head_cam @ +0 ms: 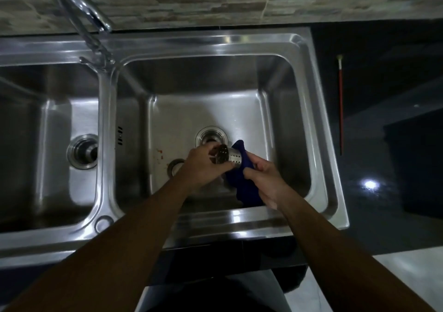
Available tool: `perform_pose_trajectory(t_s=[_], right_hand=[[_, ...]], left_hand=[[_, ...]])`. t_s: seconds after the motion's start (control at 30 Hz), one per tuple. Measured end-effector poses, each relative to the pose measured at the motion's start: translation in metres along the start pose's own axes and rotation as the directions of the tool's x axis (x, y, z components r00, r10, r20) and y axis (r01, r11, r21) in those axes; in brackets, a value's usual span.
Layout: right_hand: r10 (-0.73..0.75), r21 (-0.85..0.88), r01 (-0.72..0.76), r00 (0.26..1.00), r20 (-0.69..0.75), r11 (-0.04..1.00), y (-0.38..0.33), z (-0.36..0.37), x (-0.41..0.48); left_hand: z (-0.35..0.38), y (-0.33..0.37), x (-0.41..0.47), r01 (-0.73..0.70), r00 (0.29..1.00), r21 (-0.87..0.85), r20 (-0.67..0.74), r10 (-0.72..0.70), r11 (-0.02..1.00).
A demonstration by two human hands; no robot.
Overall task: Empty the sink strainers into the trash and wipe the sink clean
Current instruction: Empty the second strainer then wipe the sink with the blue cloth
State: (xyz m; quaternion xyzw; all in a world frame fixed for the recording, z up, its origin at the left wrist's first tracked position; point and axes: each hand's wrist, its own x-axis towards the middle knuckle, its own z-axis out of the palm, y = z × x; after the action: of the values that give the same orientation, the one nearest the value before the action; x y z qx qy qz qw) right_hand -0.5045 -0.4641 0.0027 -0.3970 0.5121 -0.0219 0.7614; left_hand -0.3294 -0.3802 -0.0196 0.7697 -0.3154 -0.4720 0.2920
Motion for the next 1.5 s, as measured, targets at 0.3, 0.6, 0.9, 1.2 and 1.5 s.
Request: perform_pose_trajectory(t_s=[0.3, 0.6, 0.9, 1.2, 1.5], right_hand=[[-0.09, -0.112, 0.084, 0.994, -0.057, 0.99, 0.002, -0.018, -0.002], [-0.329, -0.592, 0.257, 0.944, -0.015, 0.764, 0.003, -0.024, -0.021], [-0.401, -0.832, 0.078, 0.898, -0.18, 0.549, 0.03, -0.009, -0.015], [-0.354, -0.859, 0.072, 0.926, -0.132, 0.508, 0.033, -0.011, -0.007], [-0.367, -0.837, 0.088, 0.92, -0.14, 0.54, 0.028, -0.009, -0.011]], left_hand=[[0.012, 0.006, 0.03, 0.064, 0.998, 0.021, 0.013, -0.064, 0.998], [0.014, 0.007, 0.05, 0.05, 0.993, -0.002, -0.108, -0.05, 0.999], [0.026, 0.028, 0.122, -0.064, 0.984, 0.194, -0.153, 0.095, 0.979], [0.051, 0.022, 0.17, -0.155, 0.972, 0.312, -0.123, 0.201, 0.938], [0.021, 0.013, 0.137, -0.088, 0.989, 0.225, -0.092, 0.111, 0.97]])
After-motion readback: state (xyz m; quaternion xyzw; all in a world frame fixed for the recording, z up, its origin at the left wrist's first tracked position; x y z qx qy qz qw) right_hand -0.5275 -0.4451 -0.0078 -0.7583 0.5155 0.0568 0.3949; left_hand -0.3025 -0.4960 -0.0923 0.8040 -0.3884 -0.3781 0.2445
